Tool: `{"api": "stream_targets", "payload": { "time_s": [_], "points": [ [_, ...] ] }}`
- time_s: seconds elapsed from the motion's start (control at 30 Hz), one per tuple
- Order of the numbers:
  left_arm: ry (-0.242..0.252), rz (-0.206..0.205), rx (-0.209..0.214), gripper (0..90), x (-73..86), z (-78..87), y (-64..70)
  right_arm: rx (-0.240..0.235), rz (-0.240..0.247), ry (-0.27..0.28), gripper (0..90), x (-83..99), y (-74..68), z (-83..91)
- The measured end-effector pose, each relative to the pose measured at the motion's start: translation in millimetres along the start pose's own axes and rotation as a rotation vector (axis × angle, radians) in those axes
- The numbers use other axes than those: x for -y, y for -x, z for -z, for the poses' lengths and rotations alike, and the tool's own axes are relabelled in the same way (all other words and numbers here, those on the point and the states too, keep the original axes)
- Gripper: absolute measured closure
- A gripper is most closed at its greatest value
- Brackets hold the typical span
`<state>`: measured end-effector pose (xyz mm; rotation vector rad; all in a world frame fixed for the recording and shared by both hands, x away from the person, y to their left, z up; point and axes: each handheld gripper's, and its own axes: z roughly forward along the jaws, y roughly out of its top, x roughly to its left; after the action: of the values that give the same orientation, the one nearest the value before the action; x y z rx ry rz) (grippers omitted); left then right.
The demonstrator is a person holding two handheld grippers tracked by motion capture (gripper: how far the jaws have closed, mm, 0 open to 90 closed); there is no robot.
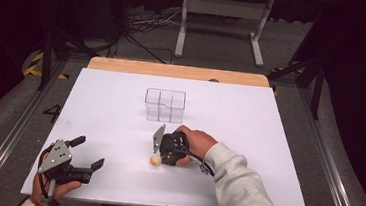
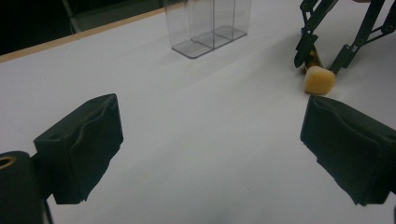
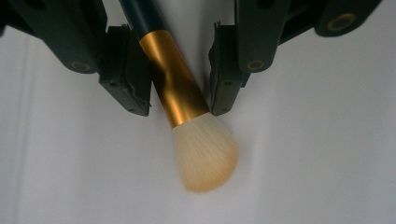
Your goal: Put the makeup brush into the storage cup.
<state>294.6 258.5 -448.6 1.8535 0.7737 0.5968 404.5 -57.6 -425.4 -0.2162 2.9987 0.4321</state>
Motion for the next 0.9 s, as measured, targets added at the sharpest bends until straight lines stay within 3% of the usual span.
{"api": "stream_targets", "payload": {
  "time_s": [0.1,0.23,0.3,0.5,0.6,0.63,0.67,0.8,0.9],
  "points": [
    [-0.001,-0.001,0.003,6.3,-0.3,0.5,0.5,-0.002,0.015,-0.024,61.9,-2.6,-1.3,-0.1],
    [-0.009,0.002,0.004,6.3,0.4,-0.2,-0.1,-0.022,0.077,-0.075,72.6,-9.2,-4.0,-0.1],
    [-0.007,0.004,0.006,6.4,0.6,0.2,-0.1,-0.02,0.099,-0.091,73.0,-11.6,-5.7,0.0],
    [-0.002,0.008,-0.002,6.4,0.8,1.7,-0.4,0.006,0.082,-0.087,73.3,-8.7,-6.7,2.8],
    [0.0,0.008,-0.004,6.4,0.7,2.0,-0.1,0.059,0.031,0.006,73.4,0.2,-4.6,17.1],
    [0.001,0.01,-0.005,6.4,0.6,2.0,-0.1,0.098,0.005,0.095,73.5,6.2,-3.6,28.7],
    [0.002,0.011,-0.006,6.4,0.5,1.9,-0.1,0.098,0.005,0.095,73.5,6.2,-3.6,28.7],
    [0.005,0.007,-0.012,6.5,0.2,2.3,0.6,0.179,-0.061,0.233,73.6,19.5,-8.0,49.5],
    [0.015,0.006,-0.015,6.5,-0.1,2.8,0.8,0.211,-0.102,0.366,73.7,30.3,-15.5,61.6]
  ]
}}
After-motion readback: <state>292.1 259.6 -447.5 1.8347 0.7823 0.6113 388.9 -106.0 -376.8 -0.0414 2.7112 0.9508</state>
